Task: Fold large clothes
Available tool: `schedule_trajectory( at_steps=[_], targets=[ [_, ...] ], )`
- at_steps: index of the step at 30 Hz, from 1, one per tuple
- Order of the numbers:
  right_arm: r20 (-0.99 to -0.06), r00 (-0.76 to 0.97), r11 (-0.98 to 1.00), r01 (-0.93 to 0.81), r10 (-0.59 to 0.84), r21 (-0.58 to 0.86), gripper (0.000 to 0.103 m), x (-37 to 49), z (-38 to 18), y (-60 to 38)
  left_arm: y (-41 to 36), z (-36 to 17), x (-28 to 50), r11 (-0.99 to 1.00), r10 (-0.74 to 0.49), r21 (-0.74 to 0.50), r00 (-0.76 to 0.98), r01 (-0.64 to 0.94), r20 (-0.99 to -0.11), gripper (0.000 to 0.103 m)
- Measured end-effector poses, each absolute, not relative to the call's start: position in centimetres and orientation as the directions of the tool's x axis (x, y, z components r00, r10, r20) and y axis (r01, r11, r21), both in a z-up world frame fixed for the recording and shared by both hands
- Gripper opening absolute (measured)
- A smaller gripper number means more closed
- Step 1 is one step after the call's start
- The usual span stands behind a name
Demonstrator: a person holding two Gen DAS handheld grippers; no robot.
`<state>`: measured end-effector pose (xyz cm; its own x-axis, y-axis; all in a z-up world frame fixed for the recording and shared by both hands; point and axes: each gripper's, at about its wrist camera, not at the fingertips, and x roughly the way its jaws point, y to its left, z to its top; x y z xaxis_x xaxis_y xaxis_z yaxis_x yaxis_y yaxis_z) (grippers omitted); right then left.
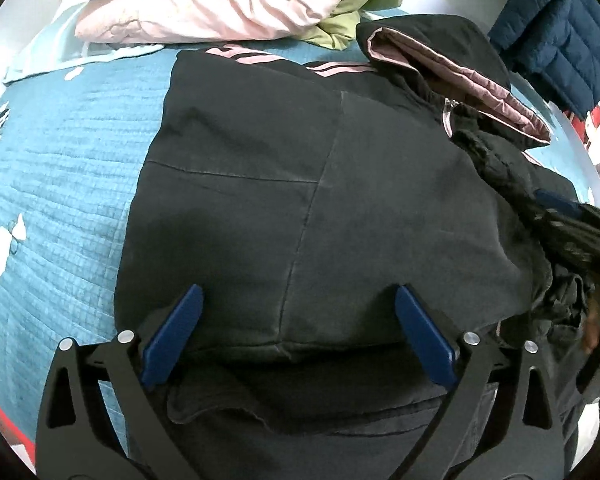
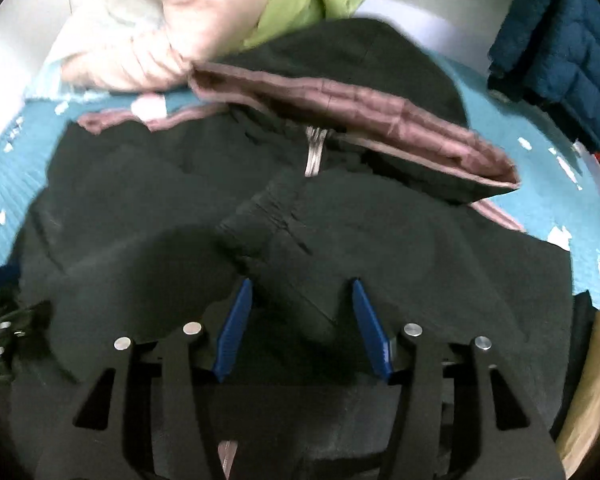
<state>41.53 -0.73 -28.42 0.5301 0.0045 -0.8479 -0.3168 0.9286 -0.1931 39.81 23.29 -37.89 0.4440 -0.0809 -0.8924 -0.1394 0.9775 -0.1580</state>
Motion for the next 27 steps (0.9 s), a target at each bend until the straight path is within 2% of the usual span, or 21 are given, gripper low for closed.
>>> schedule_trajectory(
  at_steps=[4, 6, 7, 8, 10, 15, 20, 23, 26, 27],
  targets=[
    [-0.835, 0.55, 0.917, -0.317, -0.033, -0.244, 0.053, 42.8, -29.5, -0.2, 23.2, -38.1, 39.7, 0.977, -0.086, -0.163, 0.447, -0.137, -0.891, 0.098],
    [-0.841, 0.539, 0.919, -0.309, -0.041, -0.243, 0.04, 43.8, -30.2, -0.5, 23.3, -38.1, 39.8, 0.977, -0.089, -0.165, 0.447, -0.135, -0.89, 0.098],
    [-0.843, 0.535, 0.92, -0.3, -0.055, -0.25, 0.026, 44.0, -30.4, -0.7, 23.3, -38.1, 39.8, 0.977, -0.091, -0.167, 0.447, -0.134, -0.89, 0.098],
    [-0.844, 0.531, 0.924, -0.284, -0.071, -0.256, 0.019, 44.2, -30.6, -1.0, 23.3, -38.1, 39.8, 0.977, -0.094, -0.169, 0.446, -0.132, -0.89, 0.098],
    [-0.836, 0.548, 0.944, -0.256, -0.037, -0.21, 0.014, 44.1, -29.6, -1.8, 23.4, -38.0, 39.8, 0.975, -0.104, -0.179, 0.446, -0.13, -0.889, 0.098],
    [-0.72, 0.681, 0.979, -0.205, 0.132, -0.014, 0.013, 40.9, -21.9, -3.0, 25.4, -36.2, 38.7, 0.935, -0.197, -0.318, 0.518, -0.155, -0.832, 0.098],
    [-0.662, 0.693, 0.95, -0.297, 0.285, 0.098, 0.014, 37.9, -17.7, 1.3, 27.9, -34.1, 37.5, 0.914, -0.179, -0.349, 0.563, -0.209, -0.806, 0.098],
    [-0.697, 0.627, 0.924, -0.356, 0.349, 0.143, 0.015, 37.4, -19.7, 5.4, 28.7, -33.4, 36.9, 0.921, -0.142, -0.318, 0.566, -0.225, -0.812, 0.098],
    [-0.771, 0.533, 0.919, -0.356, 0.348, 0.168, 0.019, 38.7, -25.2, 8.1, 29.3, -33.2, 36.2, 0.925, -0.11, -0.292, 0.565, -0.242, -0.818, 0.098],
    [-0.795, 0.501, 0.921, -0.348, 0.342, 0.177, 0.024, 39.1, -26.8, 8.3, 29.4, -33.2, 36.0, 0.926, -0.103, -0.286, 0.563, -0.246, -0.82, 0.098]
  ],
)
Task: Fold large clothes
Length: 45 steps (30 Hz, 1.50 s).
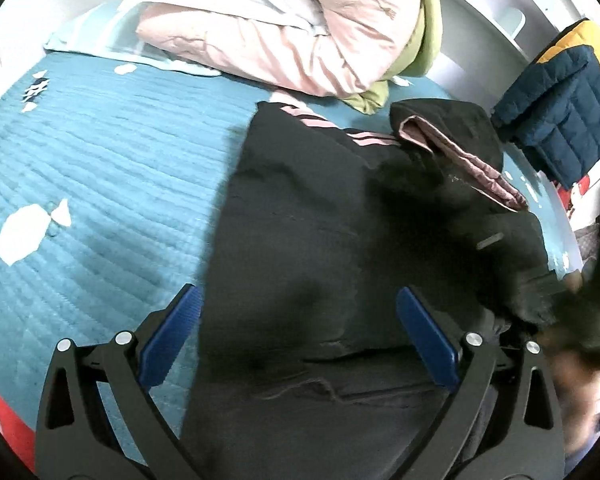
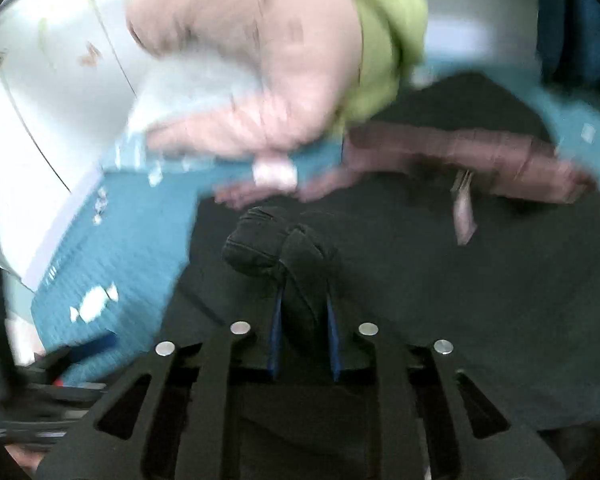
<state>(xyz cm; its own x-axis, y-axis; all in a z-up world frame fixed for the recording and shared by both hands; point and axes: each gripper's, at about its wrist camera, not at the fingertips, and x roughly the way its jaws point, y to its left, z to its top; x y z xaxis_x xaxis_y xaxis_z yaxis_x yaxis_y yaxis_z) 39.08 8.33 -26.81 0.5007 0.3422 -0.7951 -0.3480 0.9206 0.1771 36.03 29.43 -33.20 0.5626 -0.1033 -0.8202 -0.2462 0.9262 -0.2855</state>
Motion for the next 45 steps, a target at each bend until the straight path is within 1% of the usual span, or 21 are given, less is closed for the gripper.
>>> schedule_trajectory(
  at_steps=[1, 2, 3, 5, 8, 11, 14, 17, 18, 20, 22, 25, 27, 29, 31, 34, 35, 38, 40, 43, 45],
  targets=[
    [-0.833, 0.432, 0.92, -0.33, 0.345, 0.21, 0.032, 39.7, -29.4, 8.4, 29.5, -33.2, 35.9, 0.927, -0.1, -0.281, 0.557, -0.248, -0.824, 0.098],
    [-0.851, 0.383, 0.92, -0.3, 0.359, 0.253, 0.032, 40.1, -31.4, 8.0, 29.7, -33.2, 35.8, 0.928, -0.1, -0.278, 0.554, -0.247, -0.826, 0.098],
    [-0.838, 0.391, 0.914, -0.296, 0.381, 0.278, 0.032, 40.0, -31.9, 7.6, 29.7, -33.2, 35.8, 0.93, -0.097, -0.273, 0.551, -0.246, -0.829, 0.098],
    [-0.832, 0.389, 0.904, -0.324, 0.395, 0.278, 0.036, 39.3, -31.4, 7.6, 29.6, -33.0, 35.7, 0.931, -0.094, -0.271, 0.557, -0.245, -0.825, 0.098],
    [-0.802, 0.395, 0.88, -0.355, 0.448, 0.317, 0.045, 38.3, -28.2, 6.8, 28.7, -32.2, 36.5, 0.933, -0.104, -0.278, 0.57, -0.227, -0.815, 0.098],
    [-0.749, 0.442, 0.857, -0.391, 0.495, 0.335, 0.065, 37.2, -24.4, 4.9, 26.5, -30.8, 37.9, 0.945, -0.115, -0.271, 0.594, -0.181, -0.796, 0.098],
    [-0.701, 0.488, 0.848, -0.391, 0.52, 0.358, 0.071, 36.8, -20.6, 1.7, 24.3, -29.7, 39.8, 0.944, -0.148, -0.294, 0.612, -0.146, -0.777, 0.098],
    [-0.648, 0.493, 0.814, -0.369, 0.581, 0.45, 0.071, 37.0, -18.4, -2.9, 21.4, -29.0, 41.9, 0.942, -0.198, -0.321, 0.618, -0.093, -0.761, 0.098],
    [-0.656, 0.524, 0.839, -0.335, 0.544, 0.429, 0.071, 37.3, -17.8, -5.0, 20.1, -28.9, 42.7, 0.945, -0.218, -0.32, 0.614, -0.06, -0.758, 0.098],
    [-0.706, 0.576, 0.911, -0.244, 0.412, 0.332, 0.071, 38.5, -18.2, -8.4, 17.8, -29.4, 44.4, 0.942, -0.271, -0.334, 0.589, 0.001, -0.762, 0.098],
    [-0.768, 0.577, 0.958, -0.121, 0.28, 0.258, 0.069, 40.0, -19.7, -12.3, 15.7, -30.4, 46.0, 0.953, -0.262, -0.304, 0.547, 0.015, -0.795, 0.098],
    [-0.837, 0.51, 0.968, 0.026, 0.201, 0.248, 0.064, 42.0, -23.6, -17.4, 13.0, -33.5, 48.2, 0.969, -0.24, -0.239, 0.451, 0.061, -0.859, 0.098],
    [-0.869, 0.439, 0.953, 0.082, 0.229, 0.292, 0.062, 42.9, -27.1, -19.9, 12.6, -37.0, 49.6, 0.979, -0.198, -0.202, 0.346, 0.025, -0.917, 0.098],
    [-0.878, 0.409, 0.95, 0.077, 0.248, 0.304, 0.063, 43.5, -28.8, -20.1, 12.6, -38.6, 49.9, 0.981, -0.19, -0.193, 0.327, 0.024, -0.926, 0.098],
    [-0.886, 0.41, 0.965, 0.053, 0.214, 0.258, 0.064, 43.5, -27.8, -19.0, 12.2, -37.8, 49.8, 0.984, -0.179, -0.17, 0.337, 0.057, -0.924, 0.098],
    [-0.846, 0.477, 0.966, -0.026, 0.24, 0.259, 0.064, 43.6, -23.2, -17.2, 13.5, -33.9, 49.9, 0.945, -0.327, -0.312, 0.397, 0.103, -0.858, 0.098],
    [-0.83, 0.499, 0.964, -0.051, 0.25, 0.26, 0.065, 43.9, -22.1, -16.9, 13.9, -33.0, 50.1, 0.939, -0.341, -0.328, 0.417, 0.105, -0.843, 0.098],
    [-0.778, 0.558, 0.954, -0.109, 0.29, 0.278, 0.068, 47.1, -19.0, -16.2, 15.5, -29.7, 53.3, 0.948, -0.307, -0.304, 0.509, 0.091, -0.804, 0.098],
    [-0.771, 0.587, 0.968, -0.107, 0.247, 0.228, 0.069, 50.5, -18.3, -15.7, 15.6, -28.5, 57.1, 0.971, -0.233, -0.219, 0.543, 0.091, -0.807, 0.098],
    [-0.807, 0.543, 0.969, -0.053, 0.231, 0.242, 0.069, 55.1, -18.8, -17.1, 15.3, -28.3, 62.4, 0.993, -0.119, -0.088, 0.535, 0.084, -0.836, 0.098],
    [-0.83, 0.511, 0.961, 0.024, 0.226, 0.276, 0.069, 57.3, -20.0, -18.5, 15.6, -29.1, 64.6, 0.995, -0.093, -0.06, 0.51, 0.081, -0.855, 0.098]
  ],
)
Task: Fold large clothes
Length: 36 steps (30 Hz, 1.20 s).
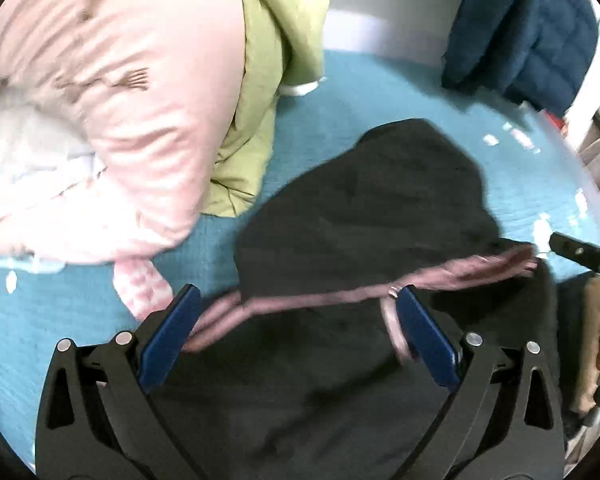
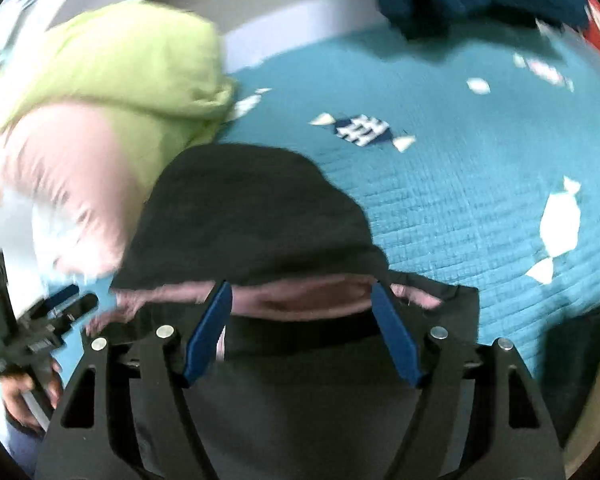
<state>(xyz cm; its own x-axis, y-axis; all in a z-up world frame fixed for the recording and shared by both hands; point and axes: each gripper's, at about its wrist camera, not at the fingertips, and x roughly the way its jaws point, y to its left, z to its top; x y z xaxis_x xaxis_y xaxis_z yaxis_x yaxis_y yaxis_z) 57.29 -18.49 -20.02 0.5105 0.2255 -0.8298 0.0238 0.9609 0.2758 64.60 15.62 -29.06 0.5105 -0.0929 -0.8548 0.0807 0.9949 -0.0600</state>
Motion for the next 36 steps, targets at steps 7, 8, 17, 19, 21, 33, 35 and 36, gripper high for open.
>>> schedule_trajectory(
  at_steps=[7, 8, 17, 19, 21, 33, 35, 36],
  targets=[
    [-0.846, 0.484, 0.943, 0.111, 0.224, 0.313, 0.069, 60.7, -22.7, -20.4, 16.4, -31.7, 68.4, 0.997, -0.076, -0.057, 0.489, 0.054, -0.869, 0.098],
    [-0.831, 0.501, 0.942, 0.082, 0.243, 0.325, 0.069, 61.6, -22.7, -20.3, 16.5, -32.3, 69.0, 0.996, -0.088, -0.073, 0.478, 0.05, -0.874, 0.098],
    [-0.856, 0.47, 0.965, 0.033, 0.214, 0.259, 0.069, 61.4, -20.9, -19.4, 16.6, -32.9, 67.5, 0.99, -0.14, -0.113, 0.442, 0.088, -0.886, 0.098],
    [-0.862, 0.497, 0.994, 0.004, 0.095, 0.111, 0.07, 59.5, -20.2, -18.5, 16.0, -32.2, 66.2, 0.994, -0.033, 0.019, 0.476, 0.104, -0.879, 0.098],
    [-0.863, 0.506, 0.995, -0.092, 0.011, -0.042, 0.07, 58.3, -20.6, -17.0, 14.7, -31.7, 64.7, 0.965, 0.058, 0.186, 0.54, 0.186, -0.84, 0.098],
    [-0.868, 0.482, 0.927, -0.26, -0.12, -0.272, 0.053, 60.6, -24.6, -14.2, 13.4, -35.2, 66.6, 0.93, 0.149, 0.286, 0.474, 0.231, -0.868, 0.096],
    [-0.88, 0.46, 0.918, -0.288, -0.118, -0.274, 0.029, 61.5, -25.4, -13.7, 13.2, -35.3, 67.5, 0.925, 0.169, 0.308, 0.487, 0.222, -0.857, 0.078],
    [-0.877, 0.464, 0.915, -0.286, -0.128, -0.285, 0.015, 61.5, -25.5, -13.6, 13.2, -35.5, 67.8, 0.926, 0.165, 0.304, 0.482, 0.225, -0.861, 0.07]
  ],
)
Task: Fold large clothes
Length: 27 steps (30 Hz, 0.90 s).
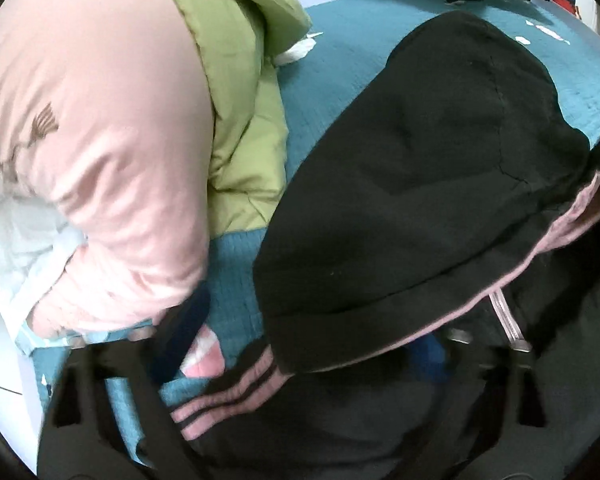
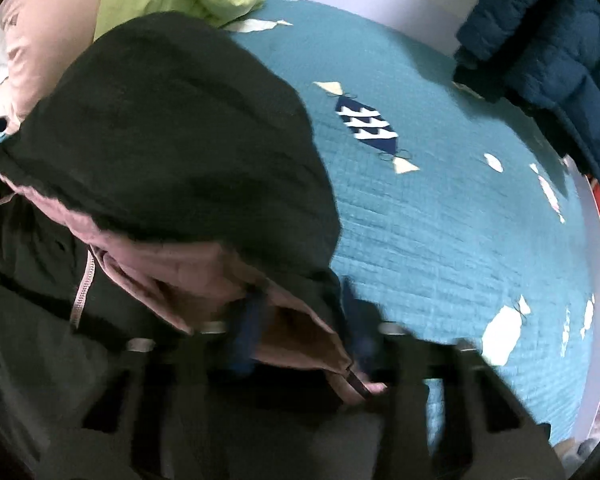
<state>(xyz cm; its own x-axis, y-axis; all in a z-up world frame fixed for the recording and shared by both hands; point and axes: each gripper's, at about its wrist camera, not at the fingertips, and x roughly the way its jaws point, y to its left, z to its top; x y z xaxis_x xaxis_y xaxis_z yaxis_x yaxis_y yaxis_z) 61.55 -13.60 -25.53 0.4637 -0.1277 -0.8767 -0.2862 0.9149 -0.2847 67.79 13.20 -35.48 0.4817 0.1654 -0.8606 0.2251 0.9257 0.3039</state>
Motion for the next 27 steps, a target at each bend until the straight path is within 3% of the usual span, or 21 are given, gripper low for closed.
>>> schedule_trajectory(
  at_steps=[1, 4, 8, 16, 23, 27],
  targets=[
    [-0.871, 0.474, 0.911, -0.288, -0.131, -0.294, 0.005, 61.6, -25.5, -13.5, 13.1, -35.7, 68.1, 0.929, 0.158, 0.292, 0.471, 0.227, -0.868, 0.056],
    [-0.83, 0.547, 0.921, -0.26, -0.109, -0.292, 0.004, 60.8, -24.0, -13.7, 13.2, -35.9, 68.4, 0.938, 0.167, 0.285, 0.461, 0.198, -0.871, 0.006],
    [-0.757, 0.651, 0.932, -0.233, -0.062, -0.277, 0.003, 58.4, -20.4, -13.8, 16.5, -31.8, 66.3, 0.991, 0.037, 0.1, 0.549, 0.085, -0.835, 0.004],
    [-0.613, 0.784, 0.958, -0.241, 0.096, -0.157, 0.003, 48.3, -12.0, -13.4, 18.7, -24.5, 54.6, 0.997, -0.025, 0.033, 0.671, 0.073, -0.741, 0.004],
    [-0.62, 0.771, 0.966, -0.248, 0.148, -0.078, 0.003, 36.8, -12.5, -14.7, 17.7, -27.0, 40.9, 0.992, -0.121, -0.072, 0.653, 0.102, -0.747, 0.005],
    [-0.689, 0.706, 0.975, -0.224, 0.162, 0.001, 0.004, 31.2, -16.1, -15.8, 17.0, -30.7, 35.3, 0.989, -0.135, -0.146, 0.614, 0.032, -0.778, 0.007]
  ],
)
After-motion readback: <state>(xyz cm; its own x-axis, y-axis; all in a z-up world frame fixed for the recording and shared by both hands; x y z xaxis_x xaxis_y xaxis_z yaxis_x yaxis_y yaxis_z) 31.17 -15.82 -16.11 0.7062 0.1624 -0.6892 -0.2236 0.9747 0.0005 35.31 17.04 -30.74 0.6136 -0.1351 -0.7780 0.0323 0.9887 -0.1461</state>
